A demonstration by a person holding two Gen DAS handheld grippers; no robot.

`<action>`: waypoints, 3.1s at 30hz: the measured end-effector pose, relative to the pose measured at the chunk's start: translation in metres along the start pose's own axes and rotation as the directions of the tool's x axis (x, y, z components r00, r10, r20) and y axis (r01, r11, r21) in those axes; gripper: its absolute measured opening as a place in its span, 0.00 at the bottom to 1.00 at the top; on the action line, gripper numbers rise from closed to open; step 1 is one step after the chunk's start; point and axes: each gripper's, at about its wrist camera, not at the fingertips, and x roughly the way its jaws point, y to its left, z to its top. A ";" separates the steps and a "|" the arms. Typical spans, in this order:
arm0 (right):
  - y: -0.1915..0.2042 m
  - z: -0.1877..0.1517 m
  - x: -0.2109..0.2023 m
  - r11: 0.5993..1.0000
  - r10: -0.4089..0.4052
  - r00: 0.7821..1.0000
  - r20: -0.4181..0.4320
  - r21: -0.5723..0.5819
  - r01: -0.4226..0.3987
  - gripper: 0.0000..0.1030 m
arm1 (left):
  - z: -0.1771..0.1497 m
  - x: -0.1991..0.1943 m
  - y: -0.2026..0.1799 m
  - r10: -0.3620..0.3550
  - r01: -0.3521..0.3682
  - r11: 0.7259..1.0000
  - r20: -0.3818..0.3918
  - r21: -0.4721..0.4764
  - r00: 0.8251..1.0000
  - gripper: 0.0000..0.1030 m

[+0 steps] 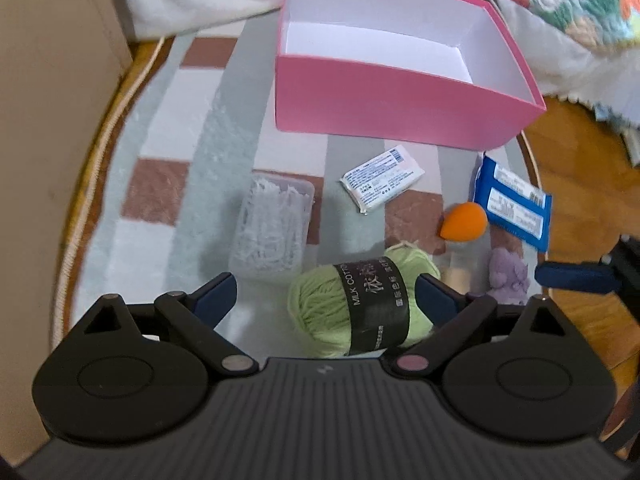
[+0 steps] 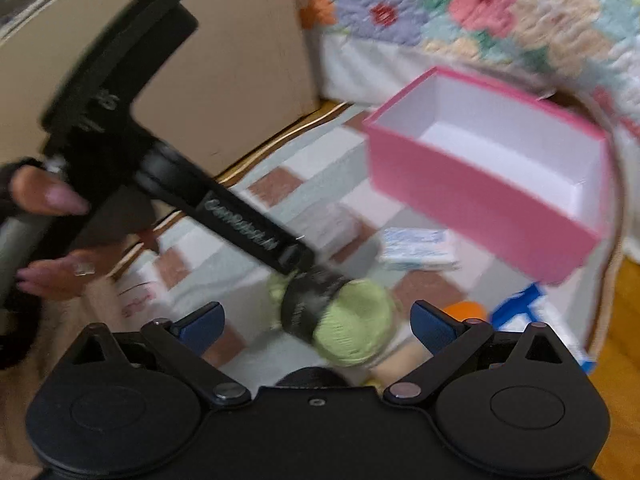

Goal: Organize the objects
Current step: 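Move the left gripper down onto the green yarn ball and close it, then lift the yarn ball with the left gripper and carry it over the pink box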

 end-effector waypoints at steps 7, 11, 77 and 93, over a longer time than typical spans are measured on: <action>0.001 -0.007 0.031 1.000 -0.003 0.998 -0.065 0.029 0.005 0.98 | -0.010 0.030 0.024 -0.073 0.071 0.994 -0.019 -0.083 0.997 0.87; -0.004 -0.010 0.053 0.996 0.016 0.998 -0.065 0.086 -0.010 0.98 | -0.022 0.039 0.032 -0.155 0.151 0.981 -0.019 -0.121 0.988 0.77; -0.152 0.123 0.001 0.954 -0.271 0.959 0.086 0.155 0.256 0.72 | 0.196 0.019 -0.096 -0.363 0.341 0.927 0.139 0.159 0.922 0.62; -0.230 0.126 0.094 0.909 -0.373 0.927 -0.039 0.183 0.374 0.61 | 0.240 0.139 -0.088 -0.381 0.382 0.924 0.078 0.010 0.921 0.62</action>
